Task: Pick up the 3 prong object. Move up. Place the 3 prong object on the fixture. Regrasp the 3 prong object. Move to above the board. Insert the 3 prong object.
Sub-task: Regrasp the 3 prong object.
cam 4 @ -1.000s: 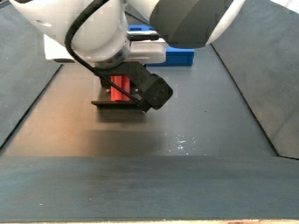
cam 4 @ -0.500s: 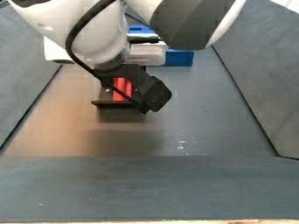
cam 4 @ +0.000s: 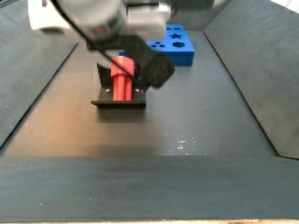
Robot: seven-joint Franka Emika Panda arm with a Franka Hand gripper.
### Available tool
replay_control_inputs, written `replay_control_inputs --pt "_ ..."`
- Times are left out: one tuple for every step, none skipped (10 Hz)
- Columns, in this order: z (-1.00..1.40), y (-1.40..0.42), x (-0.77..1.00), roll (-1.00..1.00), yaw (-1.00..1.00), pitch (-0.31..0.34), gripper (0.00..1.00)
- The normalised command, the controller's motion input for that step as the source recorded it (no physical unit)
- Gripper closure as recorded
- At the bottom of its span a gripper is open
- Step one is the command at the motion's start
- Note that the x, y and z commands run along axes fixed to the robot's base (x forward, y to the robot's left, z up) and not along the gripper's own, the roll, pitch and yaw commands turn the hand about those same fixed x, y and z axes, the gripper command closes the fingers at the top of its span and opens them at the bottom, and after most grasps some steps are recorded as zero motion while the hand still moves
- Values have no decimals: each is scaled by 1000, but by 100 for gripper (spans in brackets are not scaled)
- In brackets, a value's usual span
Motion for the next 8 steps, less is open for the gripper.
replay_control_inputs --pt "714 11 -29 44 -47 100 0" --pt "529 12 -25 45 -56 94 0" --pt "289 12 -16 44 -65 81 0" --pt "556 -756 -93 1000 21 34 0" --pt "443 -736 -85 1000 21 31 0" --pt "322 -618 -96 1000 21 21 0" --pt "129 -419 -103 1000 21 10 0" --pt "76 -261 -78 1000 21 8 0"
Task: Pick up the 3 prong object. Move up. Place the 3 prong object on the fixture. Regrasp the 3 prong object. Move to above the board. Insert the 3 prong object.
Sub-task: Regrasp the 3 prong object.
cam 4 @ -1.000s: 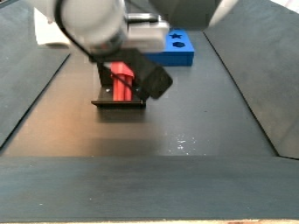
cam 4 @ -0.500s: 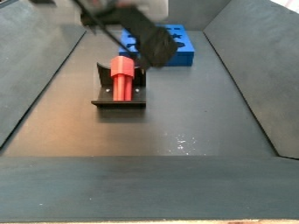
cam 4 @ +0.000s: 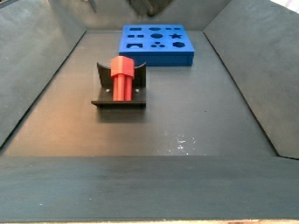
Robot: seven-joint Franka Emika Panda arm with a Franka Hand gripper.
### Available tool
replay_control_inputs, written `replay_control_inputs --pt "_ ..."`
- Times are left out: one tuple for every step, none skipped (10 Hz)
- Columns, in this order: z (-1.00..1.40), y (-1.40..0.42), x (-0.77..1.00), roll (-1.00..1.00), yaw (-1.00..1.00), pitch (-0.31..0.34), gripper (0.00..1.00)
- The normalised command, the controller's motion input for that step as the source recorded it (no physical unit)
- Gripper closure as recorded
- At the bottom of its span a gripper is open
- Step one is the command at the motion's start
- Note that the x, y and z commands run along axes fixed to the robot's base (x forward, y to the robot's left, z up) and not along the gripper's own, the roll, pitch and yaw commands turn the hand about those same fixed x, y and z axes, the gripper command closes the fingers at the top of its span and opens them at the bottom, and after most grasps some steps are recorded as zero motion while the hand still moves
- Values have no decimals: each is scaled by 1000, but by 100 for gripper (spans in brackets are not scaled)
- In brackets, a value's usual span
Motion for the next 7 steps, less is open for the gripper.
replay_control_inputs --pt "59 -105 -52 1000 21 8 0" --pt "35 -54 -34 1000 21 9 0" --pt "11 -48 -22 1000 22 6 0" --pt "12 -39 -30 1000 23 2 0" --pt "12 -36 -39 1000 23 -3 0" --pt "14 -32 -47 1000 24 -8 0" --pt "10 -29 -46 1000 25 -16 0"
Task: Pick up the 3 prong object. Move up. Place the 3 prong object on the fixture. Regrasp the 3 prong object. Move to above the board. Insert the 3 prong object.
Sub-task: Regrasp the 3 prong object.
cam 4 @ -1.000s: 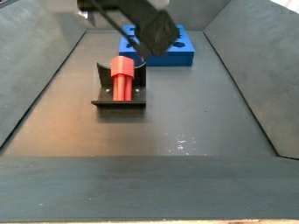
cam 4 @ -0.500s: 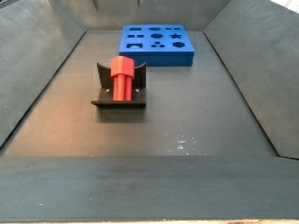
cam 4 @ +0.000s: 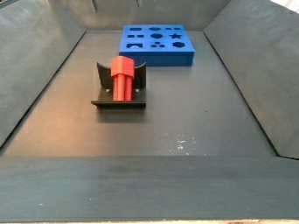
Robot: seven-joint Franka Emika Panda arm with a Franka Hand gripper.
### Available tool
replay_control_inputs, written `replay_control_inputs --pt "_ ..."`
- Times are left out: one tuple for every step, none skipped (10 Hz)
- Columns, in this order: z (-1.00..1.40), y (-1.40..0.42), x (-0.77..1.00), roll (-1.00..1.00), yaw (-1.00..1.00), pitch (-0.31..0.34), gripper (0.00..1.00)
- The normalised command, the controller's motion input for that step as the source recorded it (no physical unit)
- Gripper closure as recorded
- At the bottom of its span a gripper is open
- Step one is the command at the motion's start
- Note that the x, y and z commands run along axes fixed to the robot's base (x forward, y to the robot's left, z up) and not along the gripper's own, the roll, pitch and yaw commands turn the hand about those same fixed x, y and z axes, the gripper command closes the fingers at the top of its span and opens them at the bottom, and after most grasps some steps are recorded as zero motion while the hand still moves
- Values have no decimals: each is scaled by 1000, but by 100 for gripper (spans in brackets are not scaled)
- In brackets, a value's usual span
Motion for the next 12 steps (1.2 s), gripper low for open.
replay_control_inputs --pt "2 -27 -43 1000 26 -23 0" --pt "-2 -26 -40 1000 26 -27 0" --pt "-2 -22 -35 1000 28 -35 0" --pt "0 -23 -35 1000 28 -37 0" --pt "9 -20 -31 1000 29 -37 0" --pt "17 -18 -24 1000 29 -34 0" --pt "16 -24 -9 1000 30 -30 0" --pt "4 -23 -2 1000 31 -27 0" --pt "-11 -26 26 1000 31 -15 0" --pt "-14 -28 40 1000 32 -9 0" --pt "-15 -31 52 1000 34 10 0" --pt "-10 -33 62 1000 38 25 0"
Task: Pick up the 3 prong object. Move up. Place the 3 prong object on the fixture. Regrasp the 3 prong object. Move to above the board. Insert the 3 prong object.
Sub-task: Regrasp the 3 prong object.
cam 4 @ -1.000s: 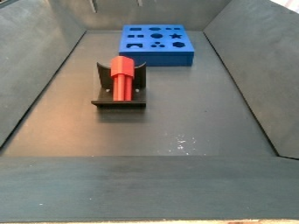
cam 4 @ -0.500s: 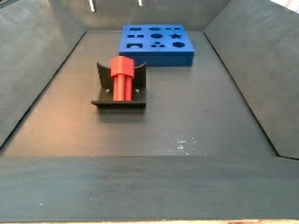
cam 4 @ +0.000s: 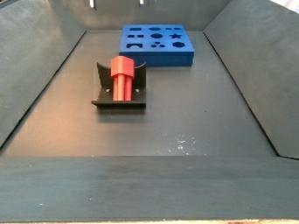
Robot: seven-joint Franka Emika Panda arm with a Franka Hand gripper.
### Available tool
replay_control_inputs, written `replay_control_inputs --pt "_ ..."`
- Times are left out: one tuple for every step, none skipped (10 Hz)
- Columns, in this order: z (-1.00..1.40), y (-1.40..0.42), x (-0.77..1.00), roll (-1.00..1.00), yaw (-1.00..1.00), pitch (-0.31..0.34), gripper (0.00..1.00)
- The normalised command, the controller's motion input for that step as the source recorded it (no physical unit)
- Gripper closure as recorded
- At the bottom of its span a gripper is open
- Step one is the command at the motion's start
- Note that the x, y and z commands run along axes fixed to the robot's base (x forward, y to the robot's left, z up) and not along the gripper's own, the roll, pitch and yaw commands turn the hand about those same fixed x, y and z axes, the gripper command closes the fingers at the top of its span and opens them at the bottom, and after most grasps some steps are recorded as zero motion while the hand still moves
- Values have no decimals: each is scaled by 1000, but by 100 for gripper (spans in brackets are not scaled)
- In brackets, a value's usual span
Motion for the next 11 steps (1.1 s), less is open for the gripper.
replay_control_inputs --pt "-14 -36 73 1000 43 46 0" --pt "-19 -39 85 1000 53 72 0" --pt "-21 -42 98 1000 74 119 0" --pt "-19 -45 105 815 87 131 0" --pt "-23 -49 107 633 105 132 0" --pt "-24 -48 108 453 123 130 0" --pt "-16 -36 104 268 145 117 0" --pt "-1000 73 39 204 67 186 0" --pt "-1000 72 43 180 87 147 0" --pt "-1000 62 52 155 122 119 0" --pt "-1000 58 59 138 138 102 0"
